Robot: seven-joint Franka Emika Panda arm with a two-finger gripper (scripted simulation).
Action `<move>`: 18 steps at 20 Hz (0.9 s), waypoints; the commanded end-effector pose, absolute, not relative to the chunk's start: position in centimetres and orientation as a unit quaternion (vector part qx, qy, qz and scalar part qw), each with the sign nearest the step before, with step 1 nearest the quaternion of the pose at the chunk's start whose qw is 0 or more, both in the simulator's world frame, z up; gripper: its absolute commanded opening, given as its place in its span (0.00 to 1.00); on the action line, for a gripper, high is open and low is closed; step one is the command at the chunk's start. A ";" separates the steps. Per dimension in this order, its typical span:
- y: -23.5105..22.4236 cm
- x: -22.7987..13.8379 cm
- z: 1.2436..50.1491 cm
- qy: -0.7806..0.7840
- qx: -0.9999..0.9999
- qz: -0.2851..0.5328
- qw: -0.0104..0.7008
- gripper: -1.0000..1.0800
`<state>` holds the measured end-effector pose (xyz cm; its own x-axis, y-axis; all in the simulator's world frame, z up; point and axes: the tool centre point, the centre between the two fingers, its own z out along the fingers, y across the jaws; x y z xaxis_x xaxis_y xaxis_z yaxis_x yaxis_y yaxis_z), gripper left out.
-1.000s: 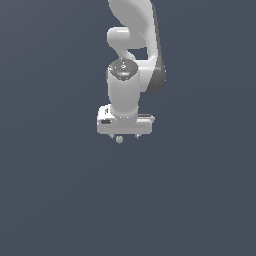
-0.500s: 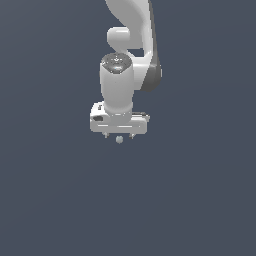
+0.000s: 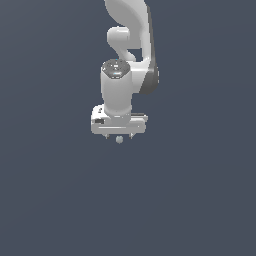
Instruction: Pick up the object and move it to a goal position.
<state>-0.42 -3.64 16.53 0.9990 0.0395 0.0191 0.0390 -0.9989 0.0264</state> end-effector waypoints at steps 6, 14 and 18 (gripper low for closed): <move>-4.1 -2.7 13.2 0.085 0.996 0.006 0.010 0.96; -4.5 -6.0 9.3 0.168 0.986 0.002 0.004 0.96; -4.5 -7.2 8.1 0.195 0.981 0.001 0.002 0.96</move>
